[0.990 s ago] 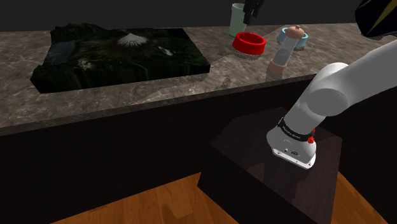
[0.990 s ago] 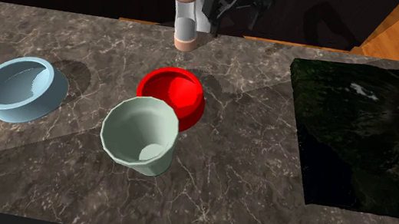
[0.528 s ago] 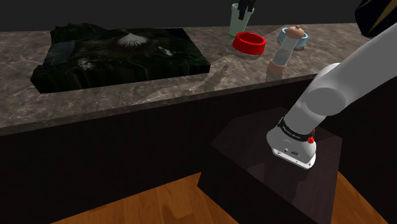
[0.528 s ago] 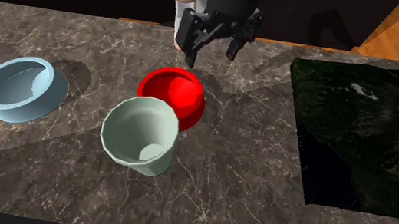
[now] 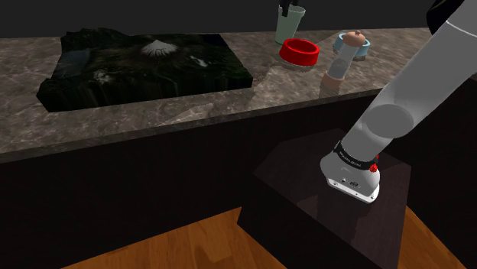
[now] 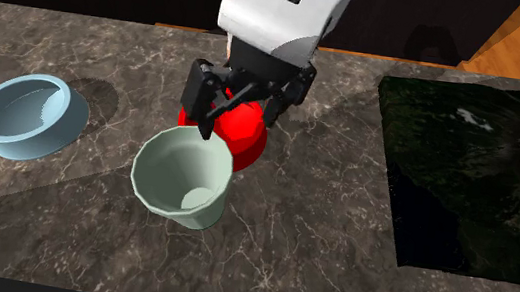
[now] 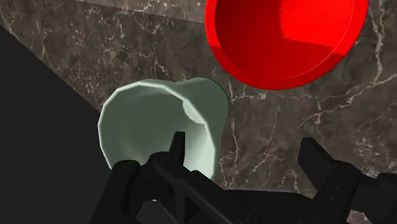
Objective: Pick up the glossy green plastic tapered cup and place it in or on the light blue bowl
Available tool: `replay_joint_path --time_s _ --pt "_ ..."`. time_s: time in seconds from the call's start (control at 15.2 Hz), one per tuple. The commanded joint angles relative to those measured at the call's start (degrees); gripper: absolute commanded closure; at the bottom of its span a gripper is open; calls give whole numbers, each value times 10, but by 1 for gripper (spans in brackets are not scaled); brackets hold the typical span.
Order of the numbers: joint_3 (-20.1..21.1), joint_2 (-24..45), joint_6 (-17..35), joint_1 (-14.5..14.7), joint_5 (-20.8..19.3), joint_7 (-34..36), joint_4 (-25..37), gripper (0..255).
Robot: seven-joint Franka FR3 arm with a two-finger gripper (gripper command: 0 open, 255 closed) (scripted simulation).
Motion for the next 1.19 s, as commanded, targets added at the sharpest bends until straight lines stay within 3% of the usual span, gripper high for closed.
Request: replay_joint_path --time_s 0.0,0.53,1.06,1.12 --pt "-7 37 8 -6 -3 -12 37 0" --pt "-15 50 63 -14 -4 -12 -3 0" --pt "-15 50 63 -14 -4 -12 -3 0" --pt "-15 50 63 -14 -4 -12 -3 255"
